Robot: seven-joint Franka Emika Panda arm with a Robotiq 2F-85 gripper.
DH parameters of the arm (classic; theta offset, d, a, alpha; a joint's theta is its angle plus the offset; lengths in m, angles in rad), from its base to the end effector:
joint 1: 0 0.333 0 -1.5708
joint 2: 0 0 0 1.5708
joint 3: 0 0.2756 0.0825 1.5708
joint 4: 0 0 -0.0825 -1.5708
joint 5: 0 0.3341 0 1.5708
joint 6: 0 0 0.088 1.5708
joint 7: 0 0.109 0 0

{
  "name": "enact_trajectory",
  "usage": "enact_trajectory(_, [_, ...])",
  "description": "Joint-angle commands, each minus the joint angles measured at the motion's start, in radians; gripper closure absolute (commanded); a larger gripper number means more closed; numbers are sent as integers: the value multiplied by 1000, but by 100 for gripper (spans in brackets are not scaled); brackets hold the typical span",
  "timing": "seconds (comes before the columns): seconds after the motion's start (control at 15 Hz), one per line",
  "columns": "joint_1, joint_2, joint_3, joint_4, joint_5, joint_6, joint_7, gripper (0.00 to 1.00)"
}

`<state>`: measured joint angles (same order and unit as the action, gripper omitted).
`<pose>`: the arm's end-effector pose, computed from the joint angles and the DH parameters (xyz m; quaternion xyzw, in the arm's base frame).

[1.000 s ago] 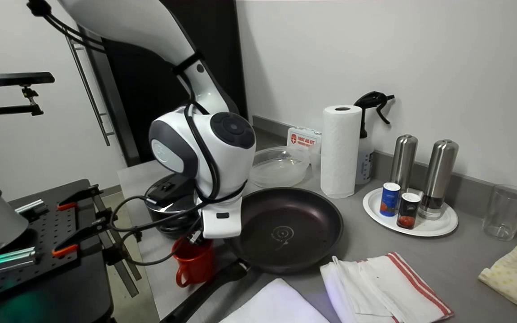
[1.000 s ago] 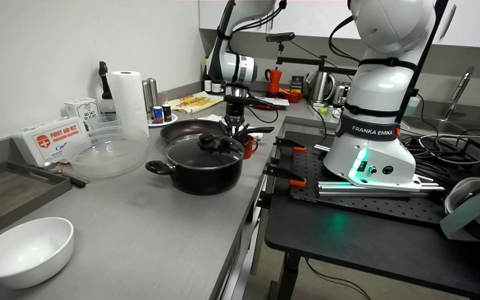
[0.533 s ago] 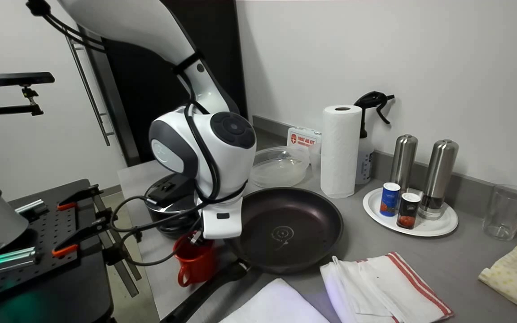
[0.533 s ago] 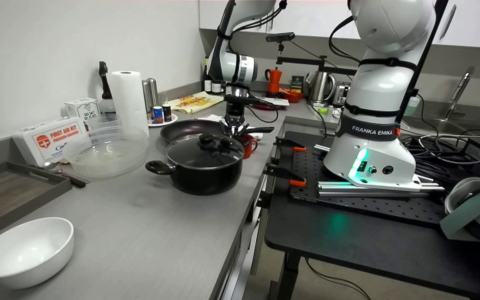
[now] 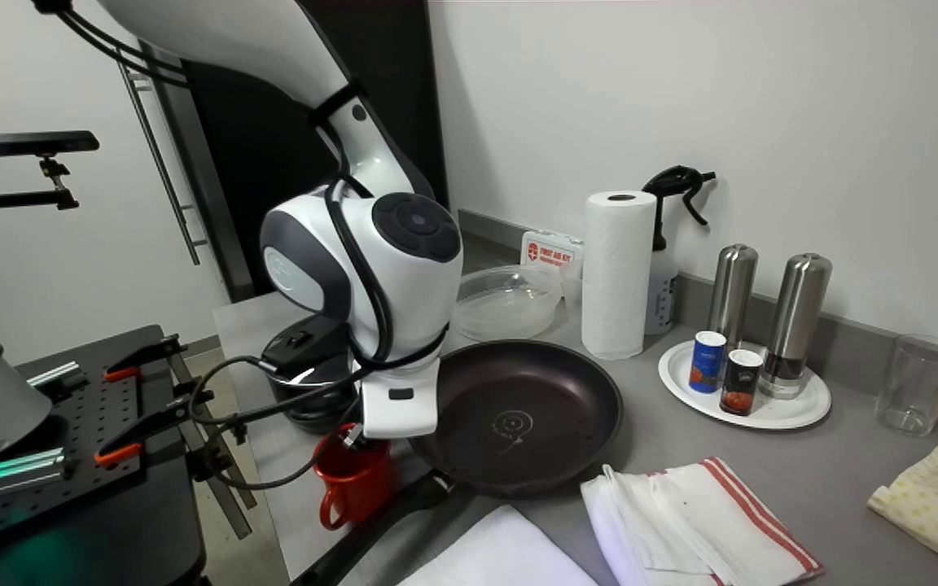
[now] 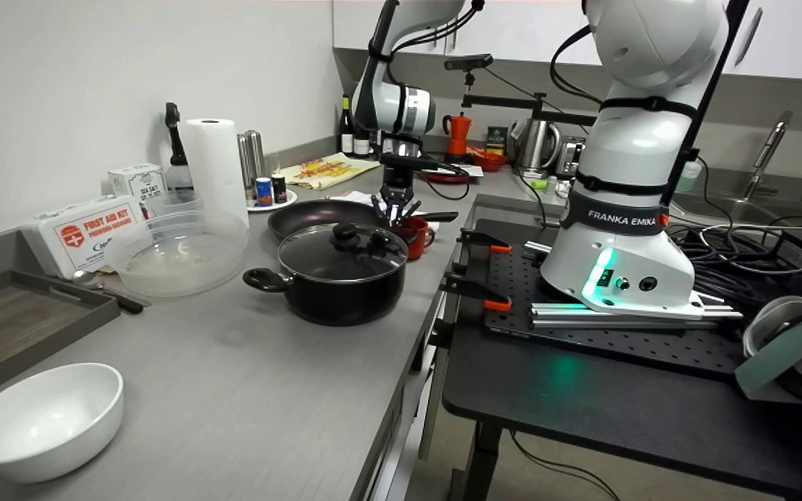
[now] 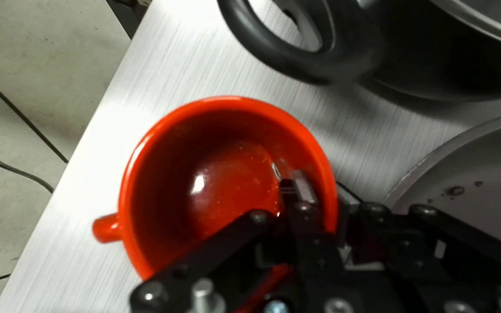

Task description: Move the cup to the right

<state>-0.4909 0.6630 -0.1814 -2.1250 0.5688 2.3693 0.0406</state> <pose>0.3644 -0.2939 0.0844 -0.8113 0.5467 0.1455 0.1472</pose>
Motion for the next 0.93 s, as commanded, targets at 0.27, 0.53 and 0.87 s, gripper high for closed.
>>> enact_trajectory(0.27, [25,-165,-59,-105,-60,-5,-9,98])
enact_trajectory(0.53, [50,-262,-101,-149,-159,-9,9,98])
enact_trajectory(0.87, [95,-363,-151,-161,-332,-44,36,98])
